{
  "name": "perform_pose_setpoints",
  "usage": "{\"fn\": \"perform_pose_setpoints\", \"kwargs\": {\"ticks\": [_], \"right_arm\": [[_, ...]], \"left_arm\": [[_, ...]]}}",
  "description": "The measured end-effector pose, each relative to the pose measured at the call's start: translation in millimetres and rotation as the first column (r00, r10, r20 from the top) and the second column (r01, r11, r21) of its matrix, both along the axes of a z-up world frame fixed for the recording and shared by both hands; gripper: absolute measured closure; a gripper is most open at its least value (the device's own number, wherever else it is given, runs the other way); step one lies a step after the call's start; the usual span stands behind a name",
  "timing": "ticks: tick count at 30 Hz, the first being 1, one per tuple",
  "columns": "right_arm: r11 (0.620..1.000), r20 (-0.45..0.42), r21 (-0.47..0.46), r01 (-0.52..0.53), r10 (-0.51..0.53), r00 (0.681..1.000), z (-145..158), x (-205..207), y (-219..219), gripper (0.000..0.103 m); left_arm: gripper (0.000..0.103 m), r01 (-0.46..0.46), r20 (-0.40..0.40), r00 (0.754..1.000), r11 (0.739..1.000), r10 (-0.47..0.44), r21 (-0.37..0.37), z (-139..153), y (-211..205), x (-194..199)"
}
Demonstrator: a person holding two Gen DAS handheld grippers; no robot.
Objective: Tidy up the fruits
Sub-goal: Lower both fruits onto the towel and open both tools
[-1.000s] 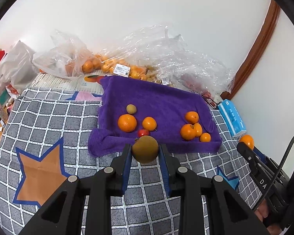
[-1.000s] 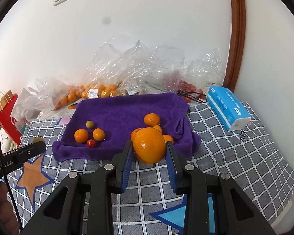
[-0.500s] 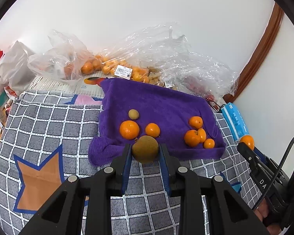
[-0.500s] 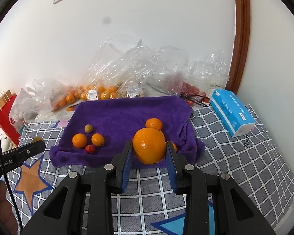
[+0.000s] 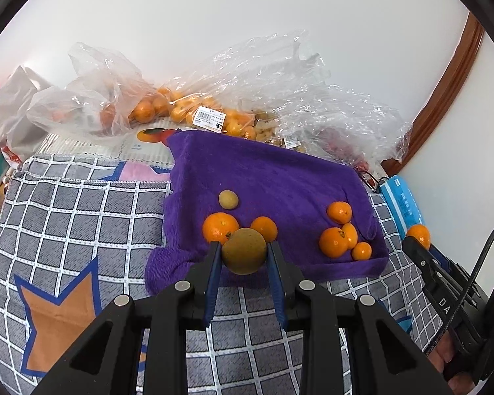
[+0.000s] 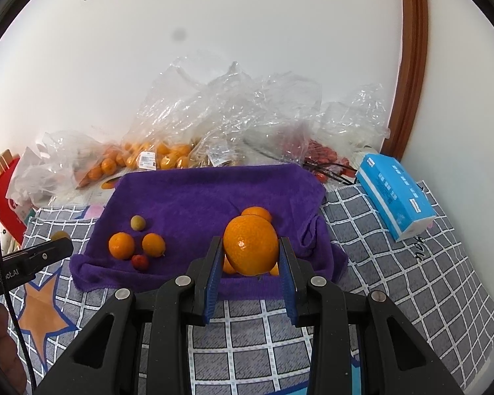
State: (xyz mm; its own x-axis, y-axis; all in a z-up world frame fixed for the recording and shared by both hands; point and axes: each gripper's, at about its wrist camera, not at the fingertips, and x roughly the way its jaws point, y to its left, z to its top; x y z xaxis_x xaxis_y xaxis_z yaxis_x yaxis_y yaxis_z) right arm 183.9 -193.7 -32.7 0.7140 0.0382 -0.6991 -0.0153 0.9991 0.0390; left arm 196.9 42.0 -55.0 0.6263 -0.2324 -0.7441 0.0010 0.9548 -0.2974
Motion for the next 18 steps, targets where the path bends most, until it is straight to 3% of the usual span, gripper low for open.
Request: {"fn": "perform_pose_setpoints", "kwargs": {"ticks": [18], "right_arm": [[1.000,-0.037,-0.002,0.016,-0.016,0.999,-23.2,46.5,-2.9,0.070]], "left_arm": [[0.077,-0.012,-0.034,0.999,1.000,0.012,0.002,-23.6,5.8,43.4]]}}
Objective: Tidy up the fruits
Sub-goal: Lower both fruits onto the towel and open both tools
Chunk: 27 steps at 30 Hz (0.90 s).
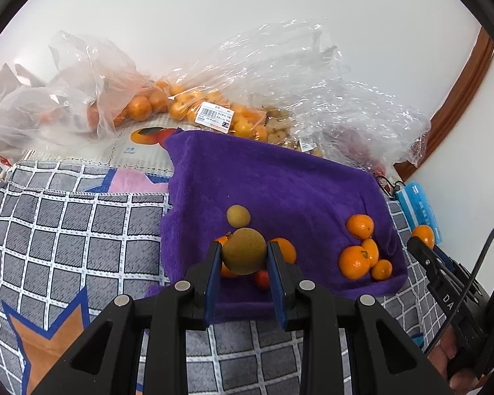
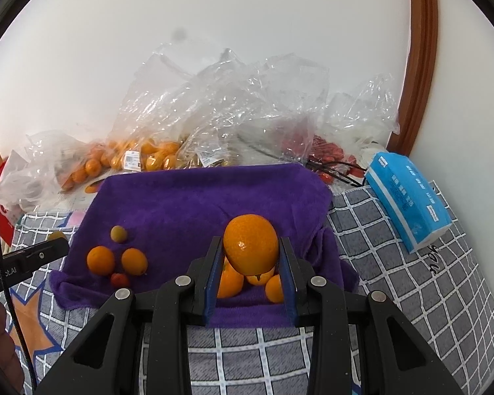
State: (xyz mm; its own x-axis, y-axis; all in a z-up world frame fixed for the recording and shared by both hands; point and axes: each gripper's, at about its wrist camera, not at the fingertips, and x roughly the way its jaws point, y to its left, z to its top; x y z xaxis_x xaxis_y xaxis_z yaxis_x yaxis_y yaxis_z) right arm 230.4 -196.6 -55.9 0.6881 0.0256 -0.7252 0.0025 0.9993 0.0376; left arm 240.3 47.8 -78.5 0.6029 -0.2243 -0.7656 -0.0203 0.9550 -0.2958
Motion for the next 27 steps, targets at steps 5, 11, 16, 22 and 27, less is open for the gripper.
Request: {"fn": "perform_pose_setpoints", "kwargs": {"ticks": [5,11,16,22,27], "right_arm": [[1.000,-0.019,0.002,0.006,-0.005,1.000,-12.0,14.2,0.0,0.070],[1.000,-0.035,0.012,-0.009,0.009,0.999,-26.1,28.4,4.2,0.070],[1.000,-0.057,0.026,-0.017,0.018,0.998,-40.2,40.6,6.3,0.070],[0.999,-0.081,0.034,-0.025,0.028,0.996,-53.2,49.9,6.8,0.070],[0.999,-0.091,0.036,-0.038,0.041,0.995,-61.4,52.5,8.0,0.070]], "left_arm": [[0.077,-0.020,-0.021,1.000,1.000,0.019,-0.023,-12.9,11.3,8.6],[0.077,-0.018,-0.033,0.999,0.999,0.016,-0.049,-20.8,16.4,18.7],[0.077,0.002,-0.038,0.999,0.999,-0.004,-0.042,-25.1,6.7,29.6],[0.077,0.017,-0.047,0.999,0.999,-0.019,-0.036,-31.2,-3.1,45.7],[0.077,0.026,-0.059,0.998,0.999,-0.028,-0.038,-39.2,-11.2,54.0]]}}
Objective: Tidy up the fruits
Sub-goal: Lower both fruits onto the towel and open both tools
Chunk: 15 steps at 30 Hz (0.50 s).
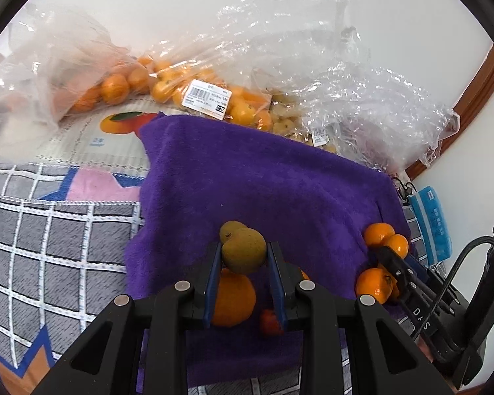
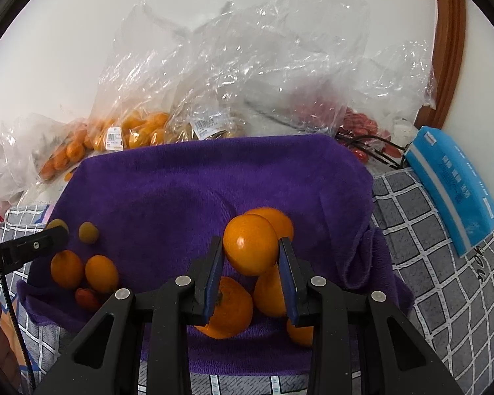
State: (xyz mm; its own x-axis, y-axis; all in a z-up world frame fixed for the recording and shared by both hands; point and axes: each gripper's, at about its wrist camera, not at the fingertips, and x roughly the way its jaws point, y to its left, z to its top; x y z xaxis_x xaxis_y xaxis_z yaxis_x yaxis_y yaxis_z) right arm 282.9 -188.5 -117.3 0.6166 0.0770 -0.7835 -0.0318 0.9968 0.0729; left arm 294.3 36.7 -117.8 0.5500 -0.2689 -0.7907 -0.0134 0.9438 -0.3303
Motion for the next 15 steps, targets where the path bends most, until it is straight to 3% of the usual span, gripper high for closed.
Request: {"fn": "perform_pose_setpoints", "kwargs": {"ticks": [8,15], "right_arm": [[1.000,0.015,0.002,-0.025,0.025,1.000,-4.6,1.3,4.8,0.070],[0.998,0.035,-0.051,-0.039,0.040,0.999,-7.5,0.0,11.8,0.070]], "left_arm": [[0.077,0.004,0.009,1.000,1.000,-0.004,0.027,-7.0,-6.7,4.4],[0.077,0.013,0.020,1.000,0.998,-0.014,0.062,-9.9,-12.1,7.6]]}}
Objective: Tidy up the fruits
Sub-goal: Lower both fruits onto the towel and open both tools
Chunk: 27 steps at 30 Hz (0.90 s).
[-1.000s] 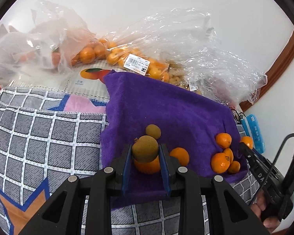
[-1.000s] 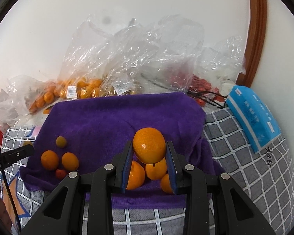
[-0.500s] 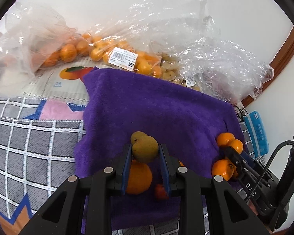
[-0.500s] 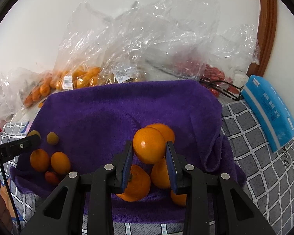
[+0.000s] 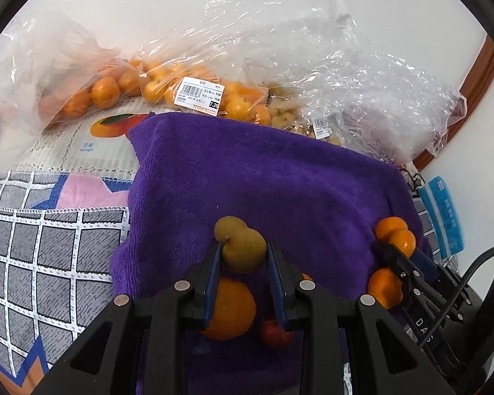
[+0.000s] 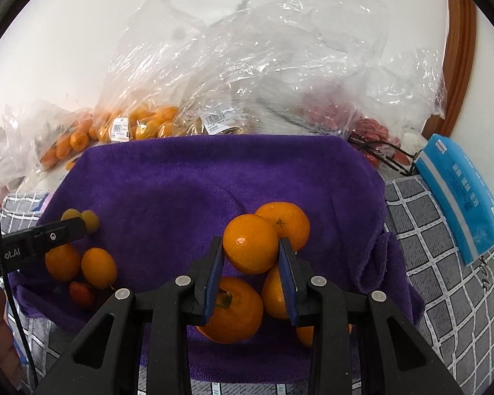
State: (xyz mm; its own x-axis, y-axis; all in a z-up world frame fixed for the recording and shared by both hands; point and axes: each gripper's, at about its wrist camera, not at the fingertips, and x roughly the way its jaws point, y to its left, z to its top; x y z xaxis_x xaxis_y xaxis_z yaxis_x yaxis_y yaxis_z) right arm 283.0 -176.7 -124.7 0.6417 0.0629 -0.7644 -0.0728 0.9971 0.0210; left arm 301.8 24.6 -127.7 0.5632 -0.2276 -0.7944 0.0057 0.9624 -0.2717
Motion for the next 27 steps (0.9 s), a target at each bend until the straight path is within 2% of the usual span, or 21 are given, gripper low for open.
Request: {"fn": "perform_pose_setpoints", "kwargs": {"ticks": [3,17,22,27], "right_arm": [[1.000,0.010,-0.023,-0.006,0.007,1.000,-0.5,-0.9,2.3,0.070],[1.000,0.013,0.004,-0.009,0.009,1.000,1.5,-5.1,-1.5,0.070],[1.000,0.029,0.014,0.001,-0.001,1.000,13.6,-10.5,-3.7,0.070],[0.999,0.049,0.043,0.003,-0.005,0.999,35.9,-23.5,-4.8,0.057]], "left_arm": [[0.077,0.007,0.006,1.000,1.000,-0.007,0.008,0.6,-0.9,-1.2],[0.076,0.009,0.000,1.000,1.000,-0.009,-0.014,1.0,2.5,-2.9],[0.069,0.005,-0.017,1.000,1.000,-0.005,-0.008,6.6,2.2,-6.8],[0.060,-0.010,-0.001,1.000,1.000,0.010,-0.006,22.7,9.1,-28.3]]}}
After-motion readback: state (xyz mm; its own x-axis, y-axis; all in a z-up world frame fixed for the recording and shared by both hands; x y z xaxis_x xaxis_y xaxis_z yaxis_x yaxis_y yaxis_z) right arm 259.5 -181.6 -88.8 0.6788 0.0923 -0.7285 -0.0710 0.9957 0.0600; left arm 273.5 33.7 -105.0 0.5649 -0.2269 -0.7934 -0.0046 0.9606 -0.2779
